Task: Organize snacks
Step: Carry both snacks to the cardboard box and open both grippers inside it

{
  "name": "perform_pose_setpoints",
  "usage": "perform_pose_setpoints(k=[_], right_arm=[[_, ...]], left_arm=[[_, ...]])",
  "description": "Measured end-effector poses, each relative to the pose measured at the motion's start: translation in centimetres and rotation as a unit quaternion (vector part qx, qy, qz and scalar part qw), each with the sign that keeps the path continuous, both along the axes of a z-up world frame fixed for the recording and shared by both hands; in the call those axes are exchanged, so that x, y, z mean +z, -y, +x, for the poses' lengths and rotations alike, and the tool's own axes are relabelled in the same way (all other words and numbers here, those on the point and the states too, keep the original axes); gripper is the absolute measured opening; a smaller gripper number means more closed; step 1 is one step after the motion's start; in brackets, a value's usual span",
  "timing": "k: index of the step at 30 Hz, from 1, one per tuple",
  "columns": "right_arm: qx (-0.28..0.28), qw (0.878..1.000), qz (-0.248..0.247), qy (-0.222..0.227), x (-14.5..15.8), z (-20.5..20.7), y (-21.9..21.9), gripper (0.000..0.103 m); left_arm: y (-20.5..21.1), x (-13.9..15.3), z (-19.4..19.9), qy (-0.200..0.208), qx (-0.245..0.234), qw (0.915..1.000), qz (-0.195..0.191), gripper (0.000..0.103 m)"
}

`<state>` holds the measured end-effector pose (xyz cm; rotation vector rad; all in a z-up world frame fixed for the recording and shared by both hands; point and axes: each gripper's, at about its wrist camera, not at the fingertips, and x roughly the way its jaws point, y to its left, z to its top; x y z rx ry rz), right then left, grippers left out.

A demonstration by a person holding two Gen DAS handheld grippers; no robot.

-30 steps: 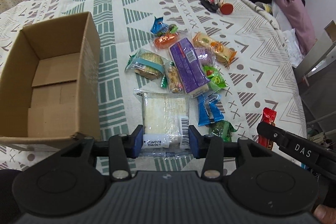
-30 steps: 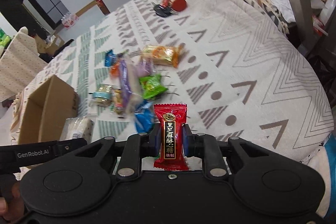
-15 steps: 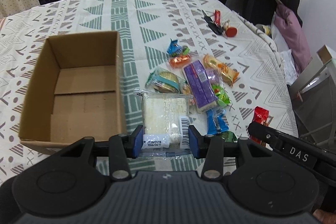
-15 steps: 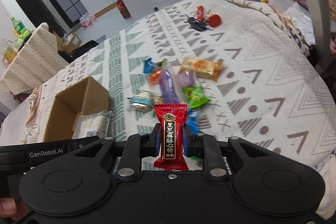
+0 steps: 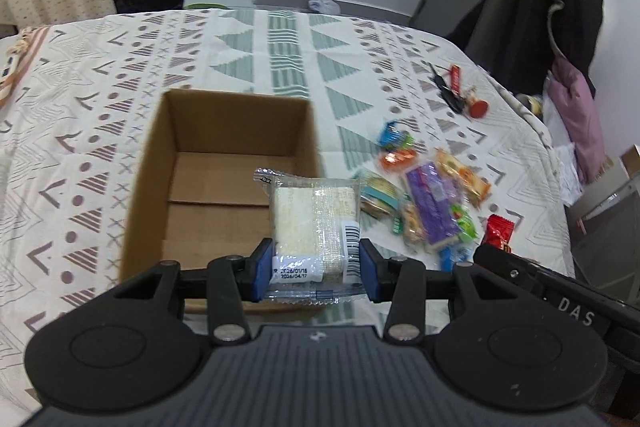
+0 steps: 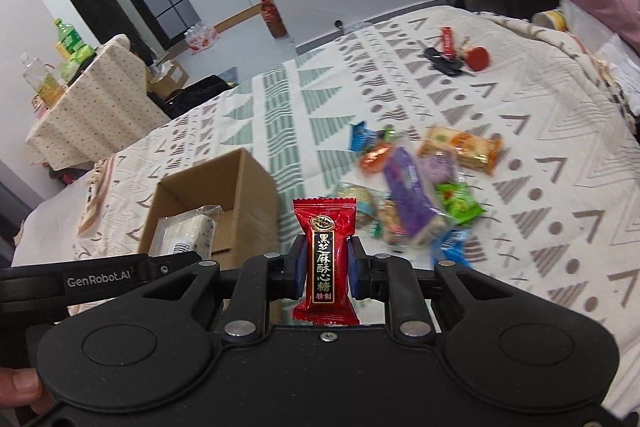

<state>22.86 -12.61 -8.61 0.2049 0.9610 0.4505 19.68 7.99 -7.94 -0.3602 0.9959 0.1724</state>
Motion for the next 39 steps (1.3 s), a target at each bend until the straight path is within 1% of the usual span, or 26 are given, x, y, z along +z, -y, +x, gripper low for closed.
perform_pose_setpoints(k=[8,11,15,19,21,25,26,28,29,30,31,32,36,38,39], right_arm=[[0.034,0.999,0.005,0.005,0.7,0.4,-4.2,0.020],[0.045,0.999,0.008,0.004,0.7,0.4,-5.6,0.020],[0.058,0.998,0.008,0.004,0.7,0.5,-7.3,0.020],[0.067,0.998,0.013,0.001,0.7,0.7,-8.4,0.020],[0.072,0.997,0.015,0.001,0.8,0.8,-8.9,0.020],[0.079,0.997,0.020,-0.008,0.4,1.1,-9.7,0.020],[0.081,0.996,0.023,-0.012,0.3,1.1,-9.9,0.022],[0.082,0.996,0.034,-0.024,0.1,1.2,-10.0,0.029],[0.081,0.995,0.040,-0.030,0.1,1.2,-10.0,0.043],[0.080,0.995,0.044,-0.031,0.1,1.1,-9.8,0.052],[0.079,0.996,0.041,-0.027,0.2,0.9,-9.7,0.053],[0.079,0.996,0.037,-0.025,0.2,0.8,-9.5,0.053],[0.063,0.997,0.035,-0.033,-0.3,0.8,-7.7,0.059],[0.051,0.998,0.028,-0.033,-0.7,0.8,-6.4,0.060],[0.046,0.998,0.025,-0.034,-0.9,0.8,-5.7,0.061]], left_arm=[[-3.8,-0.5,-0.3,-0.008,0.031,0.9995,0.003,0.044],[-5.2,-0.9,-0.4,-0.009,0.045,0.9990,-0.003,0.044],[-6.3,-0.9,-0.4,-0.008,0.056,0.9984,0.006,0.045],[-7.2,-0.8,-0.4,-0.013,0.065,0.9978,0.004,0.047],[-7.6,-0.8,-0.5,-0.017,0.066,0.9976,0.005,0.049],[-8.3,-1.0,-0.9,-0.025,0.077,0.9967,0.006,0.058],[-8.4,-1.0,-1.0,-0.027,0.079,0.9965,0.006,0.061],[-8.6,-1.2,-1.2,-0.029,0.081,0.9963,0.005,0.067],[-8.6,-1.2,-1.2,-0.029,0.082,0.9962,0.004,0.070],[-8.6,-1.3,-1.2,-0.032,0.083,0.9961,0.002,0.072],[-8.5,-1.4,-1.1,-0.036,0.083,0.9959,0.000,0.079],[-8.4,-1.5,-1.0,-0.041,0.081,0.9959,-0.002,0.083],[-7.0,-1.5,-0.4,-0.045,0.061,0.9972,-0.003,0.086],[-6.2,-1.4,-0.2,-0.042,0.057,0.9975,-0.001,0.091],[-5.8,-1.4,-0.1,-0.041,0.055,0.9976,-0.002,0.091]])
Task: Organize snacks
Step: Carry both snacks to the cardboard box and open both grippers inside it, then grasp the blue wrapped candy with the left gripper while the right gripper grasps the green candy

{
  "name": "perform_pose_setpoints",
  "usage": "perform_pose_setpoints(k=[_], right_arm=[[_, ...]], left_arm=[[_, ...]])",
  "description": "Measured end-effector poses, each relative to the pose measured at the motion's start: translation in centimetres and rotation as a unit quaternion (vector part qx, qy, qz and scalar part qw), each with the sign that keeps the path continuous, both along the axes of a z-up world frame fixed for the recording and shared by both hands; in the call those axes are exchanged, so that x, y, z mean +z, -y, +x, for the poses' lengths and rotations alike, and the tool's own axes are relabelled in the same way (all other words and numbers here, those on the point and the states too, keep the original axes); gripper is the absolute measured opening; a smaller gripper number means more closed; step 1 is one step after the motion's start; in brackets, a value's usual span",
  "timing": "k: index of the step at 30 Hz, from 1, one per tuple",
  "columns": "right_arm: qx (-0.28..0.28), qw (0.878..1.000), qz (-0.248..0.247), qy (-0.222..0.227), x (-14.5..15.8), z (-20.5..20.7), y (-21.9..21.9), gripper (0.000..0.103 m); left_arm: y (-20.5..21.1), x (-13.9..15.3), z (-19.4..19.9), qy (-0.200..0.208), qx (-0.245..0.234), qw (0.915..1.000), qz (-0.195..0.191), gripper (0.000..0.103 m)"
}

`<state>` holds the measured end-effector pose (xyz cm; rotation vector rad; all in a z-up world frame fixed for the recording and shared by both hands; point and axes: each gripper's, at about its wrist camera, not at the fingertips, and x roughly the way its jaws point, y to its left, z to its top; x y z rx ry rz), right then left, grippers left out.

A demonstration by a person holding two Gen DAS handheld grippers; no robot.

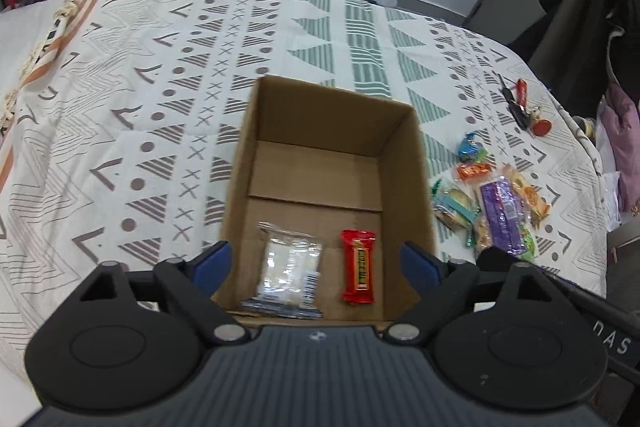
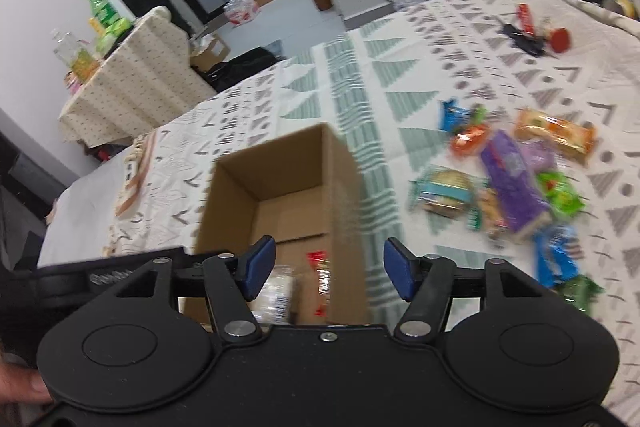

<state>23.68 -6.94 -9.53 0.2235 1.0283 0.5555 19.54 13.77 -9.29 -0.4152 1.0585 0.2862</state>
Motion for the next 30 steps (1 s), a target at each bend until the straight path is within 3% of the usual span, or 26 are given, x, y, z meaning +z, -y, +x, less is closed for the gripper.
perform_pose_setpoints(k=[16,23,27,30], right_arm=[[-0.068,0.998,-0.010,-0.009,-1.7,-0.5,9.5,0.071],[-0.079,0.997,-0.009,-0.007,-2.3,-0.8,12.1,0.084],[-0.093,0.996,-0.006,-0.011,-3.1,-1.0,13.9,0.093],[-0.097,0.995,-0.008,-0.017,-4.1,-0.9,14.9,0.093]], left_arm=[[7.1,-0.3,1.3,-0.007,-0.048,0.9987,-0.013,0.096],[9.4,-0.8,1.9,-0.016,-0.056,0.9978,-0.033,0.096],[11.2,-0.9,2.1,-0.012,-0.074,0.9969,-0.024,0.096],[12.1,-1.3,2.3,-0.005,-0.080,0.9962,-0.035,0.096]])
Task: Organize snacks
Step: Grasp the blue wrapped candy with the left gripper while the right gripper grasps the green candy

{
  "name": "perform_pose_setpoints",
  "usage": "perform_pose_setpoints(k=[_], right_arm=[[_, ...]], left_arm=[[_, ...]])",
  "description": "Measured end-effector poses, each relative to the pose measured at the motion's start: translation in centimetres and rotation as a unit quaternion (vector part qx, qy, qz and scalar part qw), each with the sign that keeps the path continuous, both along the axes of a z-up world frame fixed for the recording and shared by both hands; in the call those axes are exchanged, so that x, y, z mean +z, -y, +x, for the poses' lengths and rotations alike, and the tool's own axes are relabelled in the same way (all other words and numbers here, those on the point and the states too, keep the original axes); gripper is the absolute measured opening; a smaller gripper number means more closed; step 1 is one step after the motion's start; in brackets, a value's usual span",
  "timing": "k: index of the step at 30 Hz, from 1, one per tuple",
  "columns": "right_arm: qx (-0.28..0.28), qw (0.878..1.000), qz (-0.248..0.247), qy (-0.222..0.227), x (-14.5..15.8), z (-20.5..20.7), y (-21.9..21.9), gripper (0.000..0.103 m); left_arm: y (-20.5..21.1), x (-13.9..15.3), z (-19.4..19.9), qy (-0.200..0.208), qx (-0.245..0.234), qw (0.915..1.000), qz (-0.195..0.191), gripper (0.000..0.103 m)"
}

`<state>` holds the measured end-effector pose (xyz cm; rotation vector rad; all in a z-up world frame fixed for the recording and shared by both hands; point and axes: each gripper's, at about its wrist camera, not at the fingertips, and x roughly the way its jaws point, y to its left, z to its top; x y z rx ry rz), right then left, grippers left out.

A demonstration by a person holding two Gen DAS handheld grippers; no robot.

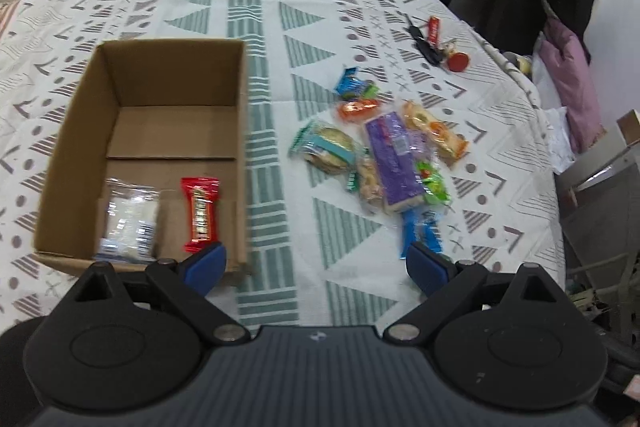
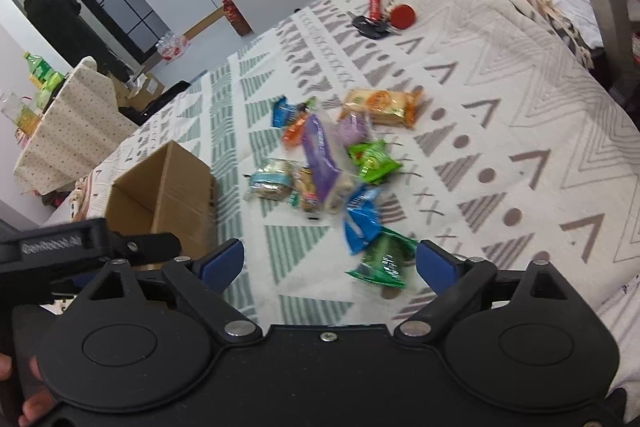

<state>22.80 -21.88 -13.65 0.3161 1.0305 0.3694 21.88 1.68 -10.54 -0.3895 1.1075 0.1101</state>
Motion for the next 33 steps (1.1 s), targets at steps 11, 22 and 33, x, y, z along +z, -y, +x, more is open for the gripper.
perform_pose_setpoints(k=[11,22,33], right_arm=[[-0.033,0.999,0.016,-0.036,-5.3,1.2,2.1,0.070],[-0.045,0.995,0.033,-0.078,-8.4,3.3,1.4,0.037],[-0.067,0.996,0.017,-0.062,-8.3,3.0,3.6,0.022]], left_arm=[[2.5,-2.1,1.6,0.021,-0.015,0.9997,-0.003,0.093],[4.7,-5.0,4.4,0.012,-0.039,0.9989,-0.021,0.077],[8.5,-8.4,6.5,0.005,-0.064,0.9971,-0.042,0.066]])
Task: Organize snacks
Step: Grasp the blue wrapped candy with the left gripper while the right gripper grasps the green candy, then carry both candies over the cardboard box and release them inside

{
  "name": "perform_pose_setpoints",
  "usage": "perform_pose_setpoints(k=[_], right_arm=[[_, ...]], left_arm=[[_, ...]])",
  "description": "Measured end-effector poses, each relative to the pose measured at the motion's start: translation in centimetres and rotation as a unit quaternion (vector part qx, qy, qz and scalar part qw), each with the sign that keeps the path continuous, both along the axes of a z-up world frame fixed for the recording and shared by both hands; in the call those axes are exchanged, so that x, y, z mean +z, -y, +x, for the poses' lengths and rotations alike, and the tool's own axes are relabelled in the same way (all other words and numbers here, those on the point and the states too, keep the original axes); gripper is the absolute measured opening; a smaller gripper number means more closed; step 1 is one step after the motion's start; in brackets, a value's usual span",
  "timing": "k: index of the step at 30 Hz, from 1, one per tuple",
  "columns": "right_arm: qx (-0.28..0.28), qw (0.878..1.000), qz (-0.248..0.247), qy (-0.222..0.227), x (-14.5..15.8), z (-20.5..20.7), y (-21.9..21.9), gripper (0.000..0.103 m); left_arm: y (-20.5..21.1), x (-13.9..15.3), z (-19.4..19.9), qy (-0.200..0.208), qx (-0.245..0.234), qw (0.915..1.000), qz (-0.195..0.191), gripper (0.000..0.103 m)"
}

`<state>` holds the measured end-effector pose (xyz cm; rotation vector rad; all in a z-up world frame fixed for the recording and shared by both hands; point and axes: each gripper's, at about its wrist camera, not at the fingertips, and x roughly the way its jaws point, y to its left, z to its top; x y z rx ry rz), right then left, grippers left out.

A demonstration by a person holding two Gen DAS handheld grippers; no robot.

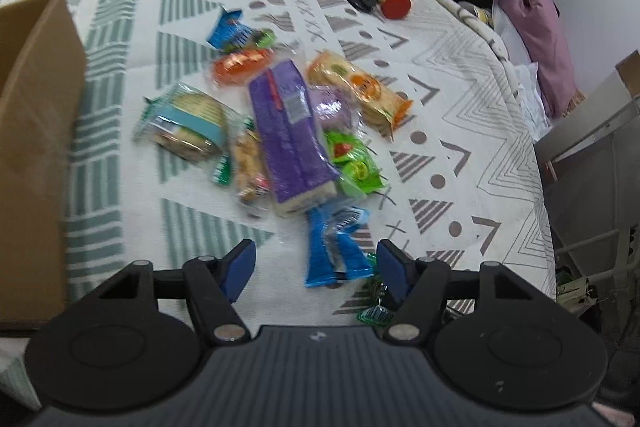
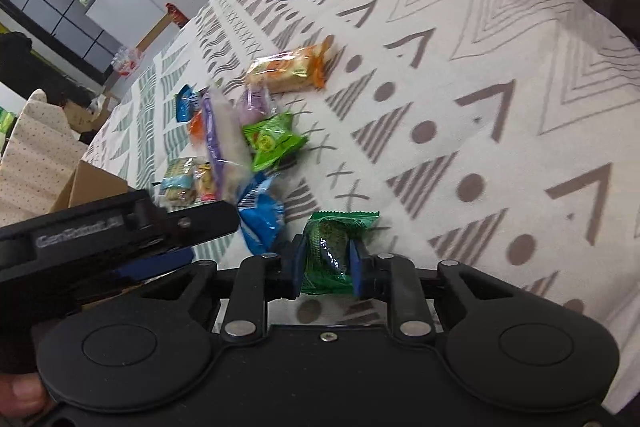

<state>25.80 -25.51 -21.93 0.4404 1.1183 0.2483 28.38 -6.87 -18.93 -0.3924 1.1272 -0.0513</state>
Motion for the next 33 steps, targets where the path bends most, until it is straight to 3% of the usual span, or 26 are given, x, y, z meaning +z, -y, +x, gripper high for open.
perform_pose_setpoints(k=[10,12,16,21,33], right_arm=[[-0.026,0.999,-0.023,0.007,0.1,-0.1,1.8,0.023],[-0.035,0.999,-0.022,0.003,-0.1,0.1,2.0,0.029],[-0.033,0.999,-0.030,0.005,-0.5,0.4,1.9,0.031],[-0.014,0.999,-0.033,0.014,-0.1,0.3,1.3,0.025],[-0.008,0.998,-0.027,0.052,3.2,-1.4,0.4,0.025]], left_arm=[[1.9,-2.4,1.2,-0.010,0.001,0.9998,0.017,0.057],[2.0,-2.4,1.4,-0.008,0.003,0.9997,0.025,0.053],[1.7,-2.4,1.8,-0.013,0.005,0.9995,0.028,0.032],[1.4,-1.6,1.2,-0.018,0.005,0.9994,0.030,0.028],[0.0,2.1,-2.8,-0.009,-0.003,0.9993,0.036,0.028]])
